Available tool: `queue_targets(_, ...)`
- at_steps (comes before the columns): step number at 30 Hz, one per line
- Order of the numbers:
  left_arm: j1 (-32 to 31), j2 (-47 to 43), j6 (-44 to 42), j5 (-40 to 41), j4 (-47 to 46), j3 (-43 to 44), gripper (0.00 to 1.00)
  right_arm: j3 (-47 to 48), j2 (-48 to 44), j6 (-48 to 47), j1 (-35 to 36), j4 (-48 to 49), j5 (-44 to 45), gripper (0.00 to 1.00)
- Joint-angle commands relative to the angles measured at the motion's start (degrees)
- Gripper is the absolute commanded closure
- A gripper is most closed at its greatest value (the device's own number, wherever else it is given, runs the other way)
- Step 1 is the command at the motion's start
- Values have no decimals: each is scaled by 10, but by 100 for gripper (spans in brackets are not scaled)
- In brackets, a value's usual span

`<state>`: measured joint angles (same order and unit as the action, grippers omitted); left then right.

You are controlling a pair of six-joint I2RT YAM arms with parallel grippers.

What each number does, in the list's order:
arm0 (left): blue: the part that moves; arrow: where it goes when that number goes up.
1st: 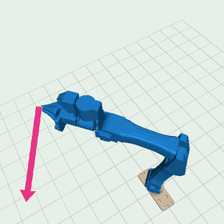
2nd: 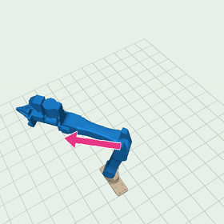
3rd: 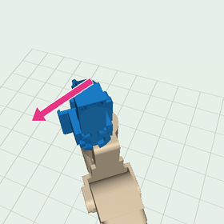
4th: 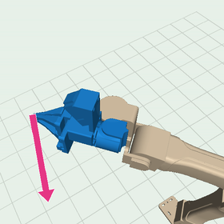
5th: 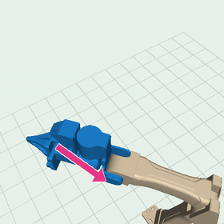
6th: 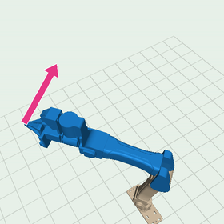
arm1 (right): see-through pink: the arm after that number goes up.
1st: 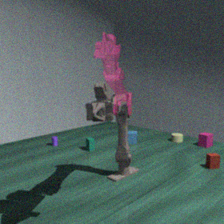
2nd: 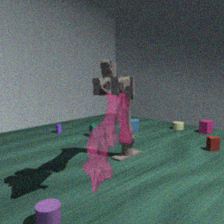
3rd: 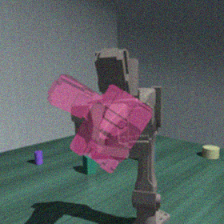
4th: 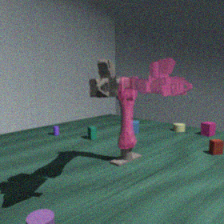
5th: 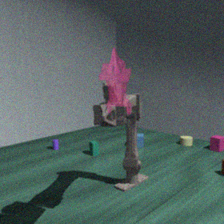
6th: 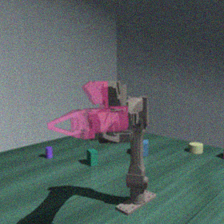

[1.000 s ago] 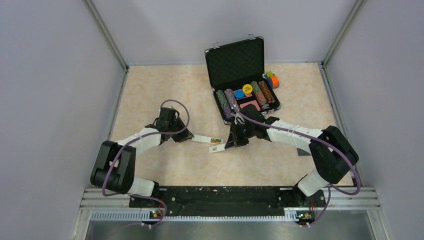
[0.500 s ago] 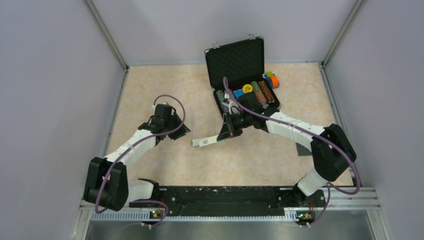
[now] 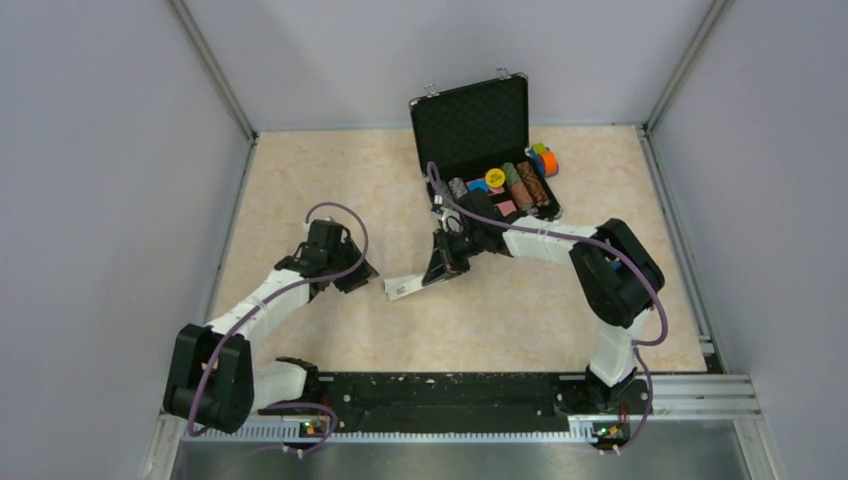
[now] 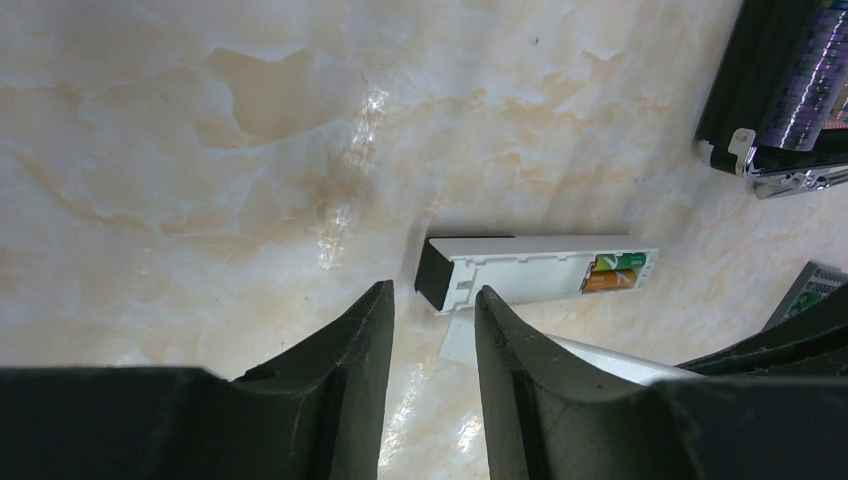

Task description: Load the batteries into the remote control

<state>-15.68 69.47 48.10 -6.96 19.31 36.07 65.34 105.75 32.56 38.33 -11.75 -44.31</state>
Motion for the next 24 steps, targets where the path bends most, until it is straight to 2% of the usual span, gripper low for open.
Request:
queue_targets(1,1,-16,8,-16,-26,-11,59,35,8,26,-5,49,-13,100)
queue_targets(7,1,-21,6,-19,-26,-18,59,14,4,66,-12,106,-39,100)
queue_targets(24,1,-9,6,-42,-71,-37,59,-22,29,86,-26,112,3,100)
